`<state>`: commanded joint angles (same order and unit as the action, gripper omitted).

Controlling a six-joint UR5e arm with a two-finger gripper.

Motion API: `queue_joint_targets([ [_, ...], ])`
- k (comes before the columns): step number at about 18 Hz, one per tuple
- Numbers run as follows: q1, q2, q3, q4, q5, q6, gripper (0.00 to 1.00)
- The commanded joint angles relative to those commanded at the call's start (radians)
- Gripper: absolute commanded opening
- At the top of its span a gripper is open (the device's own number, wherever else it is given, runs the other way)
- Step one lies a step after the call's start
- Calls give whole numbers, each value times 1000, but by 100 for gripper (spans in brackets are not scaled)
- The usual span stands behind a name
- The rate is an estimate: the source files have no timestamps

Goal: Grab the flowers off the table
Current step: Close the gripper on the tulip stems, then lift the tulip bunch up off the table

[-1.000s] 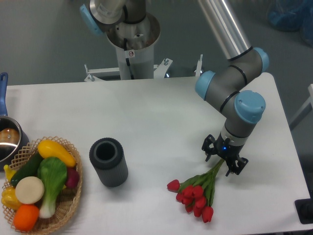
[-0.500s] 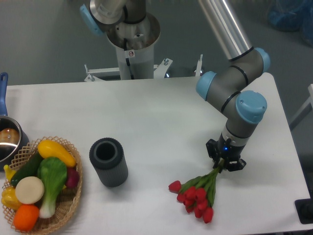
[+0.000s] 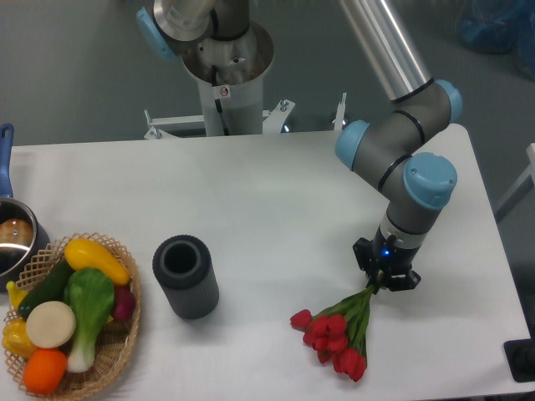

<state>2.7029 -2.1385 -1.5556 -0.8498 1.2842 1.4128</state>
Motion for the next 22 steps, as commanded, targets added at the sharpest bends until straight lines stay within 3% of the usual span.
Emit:
queue_joint_targets([
  [4,0,32,35,9,-95,-21,13],
  [9,11,121,22,11,-144,-69,13],
  [14,41,195,23,27,-316,-248,13],
  [19,87,219,19,34,-514,-299,13],
  [22,97,232,19,34,-569,-307,13],
])
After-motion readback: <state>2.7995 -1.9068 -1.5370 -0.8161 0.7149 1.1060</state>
